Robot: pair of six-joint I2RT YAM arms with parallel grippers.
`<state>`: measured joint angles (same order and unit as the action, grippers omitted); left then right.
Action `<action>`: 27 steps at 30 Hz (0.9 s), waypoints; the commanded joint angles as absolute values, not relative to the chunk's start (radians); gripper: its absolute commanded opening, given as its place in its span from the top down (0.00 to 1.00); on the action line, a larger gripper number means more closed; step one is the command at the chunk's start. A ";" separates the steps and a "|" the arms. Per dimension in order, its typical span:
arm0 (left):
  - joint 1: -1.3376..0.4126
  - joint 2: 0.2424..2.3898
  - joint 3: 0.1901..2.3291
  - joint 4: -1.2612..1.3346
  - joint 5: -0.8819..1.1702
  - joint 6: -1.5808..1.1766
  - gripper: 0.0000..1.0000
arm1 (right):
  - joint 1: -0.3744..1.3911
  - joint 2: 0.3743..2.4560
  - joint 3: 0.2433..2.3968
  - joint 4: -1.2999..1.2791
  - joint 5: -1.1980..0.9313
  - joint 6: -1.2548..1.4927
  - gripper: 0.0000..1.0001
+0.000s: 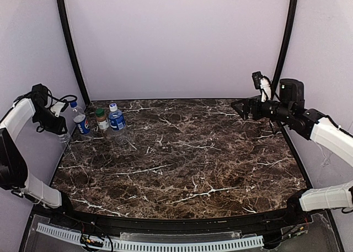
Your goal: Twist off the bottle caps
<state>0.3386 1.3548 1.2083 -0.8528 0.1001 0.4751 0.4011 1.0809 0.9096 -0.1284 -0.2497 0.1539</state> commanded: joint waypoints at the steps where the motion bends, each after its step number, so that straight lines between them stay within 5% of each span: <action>1: 0.343 1.282 1.259 -1.035 0.157 0.562 0.99 | 0.459 1.066 0.941 -0.118 -0.335 0.116 0.01; 15: 0.167 1.121 1.714 -1.538 0.408 0.750 0.99 | 0.946 1.262 1.059 0.062 -0.431 -0.426 0.01; 27: -0.268 1.301 2.002 -1.591 0.444 0.622 0.99 | 1.041 1.653 1.430 0.159 -0.317 -0.327 0.01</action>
